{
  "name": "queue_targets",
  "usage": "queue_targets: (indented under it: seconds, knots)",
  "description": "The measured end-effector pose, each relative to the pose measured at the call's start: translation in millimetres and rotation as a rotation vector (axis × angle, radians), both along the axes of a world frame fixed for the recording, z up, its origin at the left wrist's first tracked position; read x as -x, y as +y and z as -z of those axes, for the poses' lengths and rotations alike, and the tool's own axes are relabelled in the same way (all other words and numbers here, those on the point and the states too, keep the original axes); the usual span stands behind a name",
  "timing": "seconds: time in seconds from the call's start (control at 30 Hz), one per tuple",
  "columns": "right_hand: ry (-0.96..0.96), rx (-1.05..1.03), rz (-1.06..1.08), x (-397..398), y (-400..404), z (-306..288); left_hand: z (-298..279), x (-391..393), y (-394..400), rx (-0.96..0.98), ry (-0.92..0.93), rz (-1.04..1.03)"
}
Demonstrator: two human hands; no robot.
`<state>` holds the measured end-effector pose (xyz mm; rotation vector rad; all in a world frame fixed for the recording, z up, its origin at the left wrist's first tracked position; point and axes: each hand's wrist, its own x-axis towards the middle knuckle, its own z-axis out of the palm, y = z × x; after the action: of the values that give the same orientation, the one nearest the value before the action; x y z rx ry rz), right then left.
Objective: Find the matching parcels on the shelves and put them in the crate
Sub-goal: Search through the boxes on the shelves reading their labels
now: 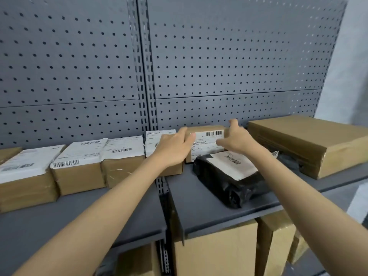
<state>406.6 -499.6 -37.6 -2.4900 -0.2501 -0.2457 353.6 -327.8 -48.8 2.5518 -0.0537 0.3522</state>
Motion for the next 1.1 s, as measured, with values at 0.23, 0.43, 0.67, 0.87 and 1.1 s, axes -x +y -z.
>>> queue_targets:
  seconds: [0.23, 0.43, 0.67, 0.87, 1.1]
  knots:
    - [0.141, -0.055, -0.219, -40.4, -20.8, 17.4, -0.2, -18.6, -24.2, 0.049, -0.019, -0.186]
    - [0.087, -0.578, -0.305, -59.6, -34.2, 14.2, -18.9, -11.6, -39.0, 0.444, -0.271, -0.174]
    - [0.046, -0.81, -0.34, -59.1, -38.9, -1.0, -32.7, -7.5, -52.2, 0.617, -0.361, -0.109]
    - [0.103, -0.925, -0.385, -60.5, -47.0, -2.9, -29.8, -12.5, -55.8, 0.58, -0.384, -0.12]
    - [0.167, -0.837, -0.442, -72.5, -46.8, -4.1, -21.6, -14.5, -43.7, 0.341, -0.093, -0.233]
